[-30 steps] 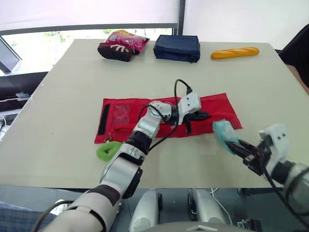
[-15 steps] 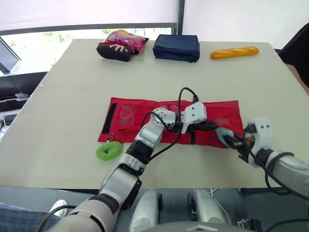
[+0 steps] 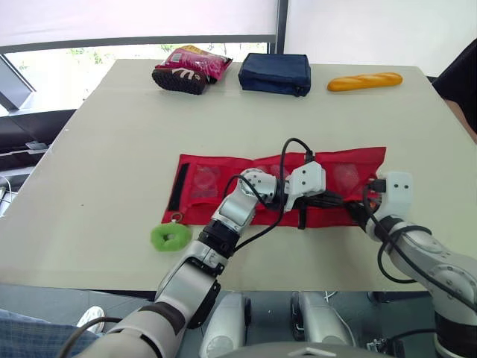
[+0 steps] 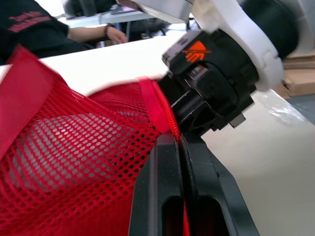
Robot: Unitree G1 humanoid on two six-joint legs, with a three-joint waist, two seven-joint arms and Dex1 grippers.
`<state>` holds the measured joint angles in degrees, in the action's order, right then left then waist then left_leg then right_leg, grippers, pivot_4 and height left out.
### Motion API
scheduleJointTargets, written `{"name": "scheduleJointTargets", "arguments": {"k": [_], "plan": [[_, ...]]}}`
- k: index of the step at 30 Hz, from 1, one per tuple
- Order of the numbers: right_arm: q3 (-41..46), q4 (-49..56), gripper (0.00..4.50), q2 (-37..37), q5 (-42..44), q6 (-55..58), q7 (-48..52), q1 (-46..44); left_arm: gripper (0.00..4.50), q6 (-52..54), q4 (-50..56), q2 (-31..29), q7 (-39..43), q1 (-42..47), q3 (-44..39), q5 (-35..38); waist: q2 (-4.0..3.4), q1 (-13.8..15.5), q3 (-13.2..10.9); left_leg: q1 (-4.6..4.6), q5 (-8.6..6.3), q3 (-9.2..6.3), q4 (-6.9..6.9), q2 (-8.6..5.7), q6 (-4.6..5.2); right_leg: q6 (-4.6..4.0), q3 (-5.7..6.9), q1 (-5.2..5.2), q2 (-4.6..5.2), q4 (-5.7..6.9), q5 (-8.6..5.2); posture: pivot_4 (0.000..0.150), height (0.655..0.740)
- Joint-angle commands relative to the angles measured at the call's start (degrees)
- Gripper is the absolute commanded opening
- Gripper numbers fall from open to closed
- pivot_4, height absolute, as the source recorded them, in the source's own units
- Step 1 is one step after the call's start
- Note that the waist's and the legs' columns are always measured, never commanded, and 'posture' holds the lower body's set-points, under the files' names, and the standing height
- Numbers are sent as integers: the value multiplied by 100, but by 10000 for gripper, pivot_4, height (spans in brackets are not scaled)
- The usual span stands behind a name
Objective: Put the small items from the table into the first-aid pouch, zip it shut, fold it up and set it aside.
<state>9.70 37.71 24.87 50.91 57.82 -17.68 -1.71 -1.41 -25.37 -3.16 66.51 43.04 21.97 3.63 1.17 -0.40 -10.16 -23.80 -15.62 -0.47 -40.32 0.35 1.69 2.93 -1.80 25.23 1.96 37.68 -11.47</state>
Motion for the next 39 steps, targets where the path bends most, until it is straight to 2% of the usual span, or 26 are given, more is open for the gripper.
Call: {"name": "scheduleJointTargets", "arguments": {"k": [1,8,13,18,24,28,30,32,33,35,39], "plan": [[92,950,41885,353,508,-78,888,395,0,-149,-428,111,-461,326,-134,-144,-4,-16,0,2,0,-1,0,0,0,1,0,-1,0,0,0,1500,7105],[506,1361,41885,1106,645,-380,2046,1062,0,-412,-1019,226,-732,543,-195,-231,-5,-56,1,7,0,-1,0,9,0,4,1,-1,-17,2,-3,1500,7105],[931,1577,41885,1220,721,-804,2561,1486,0,-523,-1137,261,-720,568,-201,-221,-3,-25,0,4,0,-4,0,8,0,4,1,0,-15,0,-3,1500,7105],[1983,944,41885,1196,362,-1032,2435,1985,0,-599,-1061,231,-530,484,-195,-139,-2,-8,0,4,0,1,0,5,0,5,0,-1,-8,-2,-3,1500,7105],[2015,289,41885,1010,275,-980,2418,1876,0,-522,-996,253,-242,443,-172,-56,-3,-35,0,6,0,3,1,10,0,3,-3,0,-16,0,-3,1500,7105],[1821,-23,42268,668,434,-947,2428,1655,13009,-432,-989,265,-178,499,-205,-29,-6,-24,2,7,0,4,1,11,0,3,-3,0,-17,0,-3,1500,7105],[1734,-161,42268,502,503,-975,2424,1566,22299,-322,-865,244,-75,488,-245,70,-6,-24,2,5,0,3,1,10,0,3,-3,0,-17,-2,-3,1500,7105],[1643,-260,37065,447,468,-974,2511,1564,31063,-249,-584,140,53,413,-322,216,-6,-23,1,4,0,4,1,8,0,3,-4,0,-15,-2,-3,1500,7105],[1618,-278,32400,437,451,-975,2537,1567,37743,-212,-473,92,96,381,-347,268,-6,-23,1,4,0,3,1,9,0,3,-4,0,-14,-2,-3,1500,7105],[1605,-333,25223,405,401,-982,2506,1552,44559,-119,-157,-56,270,273,-411,455,-7,-33,2,5,0,4,1,10,0,3,-5,0,-15,-1,-3,1500,7105],[1400,-497,6821,505,19,-1087,2690,1595,45000,349,825,-709,802,-60,-723,1072,-10,-55,3,9,0,3,3,17,0,2,-6,0,-18,1,-3,1500,7105]]}}
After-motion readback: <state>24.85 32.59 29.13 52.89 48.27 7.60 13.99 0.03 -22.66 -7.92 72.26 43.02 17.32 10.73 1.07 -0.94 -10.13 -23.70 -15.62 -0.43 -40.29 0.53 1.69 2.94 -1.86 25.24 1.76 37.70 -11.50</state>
